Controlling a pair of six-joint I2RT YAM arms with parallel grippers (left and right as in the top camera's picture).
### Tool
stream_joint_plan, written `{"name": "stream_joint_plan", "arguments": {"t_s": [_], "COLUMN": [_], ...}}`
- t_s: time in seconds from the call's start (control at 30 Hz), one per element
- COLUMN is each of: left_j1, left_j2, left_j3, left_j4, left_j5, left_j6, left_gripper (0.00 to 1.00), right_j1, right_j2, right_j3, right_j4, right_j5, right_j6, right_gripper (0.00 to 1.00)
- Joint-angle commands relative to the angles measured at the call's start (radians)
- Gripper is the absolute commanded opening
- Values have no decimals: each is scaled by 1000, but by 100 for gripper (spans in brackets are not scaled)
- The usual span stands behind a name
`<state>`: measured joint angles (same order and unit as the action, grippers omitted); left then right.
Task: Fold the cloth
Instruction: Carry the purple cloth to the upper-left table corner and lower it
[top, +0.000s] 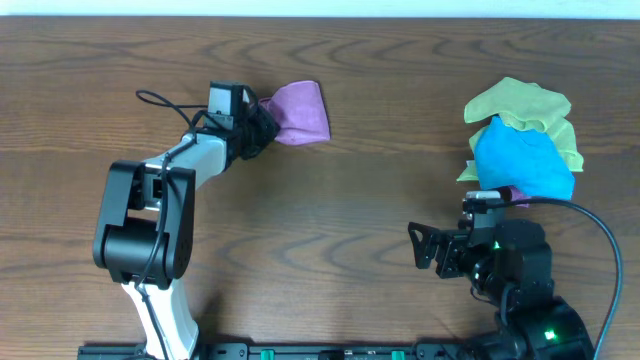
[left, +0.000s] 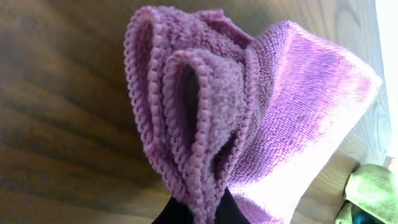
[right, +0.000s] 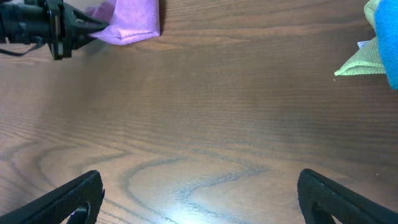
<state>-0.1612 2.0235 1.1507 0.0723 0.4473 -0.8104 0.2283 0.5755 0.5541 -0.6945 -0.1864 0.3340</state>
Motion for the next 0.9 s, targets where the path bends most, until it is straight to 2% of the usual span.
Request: {"name": "stream_joint_plan", "arguments": {"t_s": [0.0,0.23,0.33,0.5,0.87], "left_j1": [19,64,81,123,195], "left_j2": [-7,-17,-17,-17,37], "left_j3": [98,407,502,562,562], "left_j4": [-23,-301,-354,-342,-148], "left_j5": [7,-142,-229,-307,-370], "left_j6": [67,192,222,231,227], "left_gripper": [6,6,6,6,6], "right_j1": [-7,-7,-7,-7,-7], "right_j2": [-5,-5,-5,-5,-5], "right_j3": [-6,-6,-6,-6,-6], "right_j4": [-2,-2,-2,-2,-2], "right_j5": [3,3,3,3,3], "right_j6": [18,18,18,18,18], "right_gripper": [99,99,99,99,99]}}
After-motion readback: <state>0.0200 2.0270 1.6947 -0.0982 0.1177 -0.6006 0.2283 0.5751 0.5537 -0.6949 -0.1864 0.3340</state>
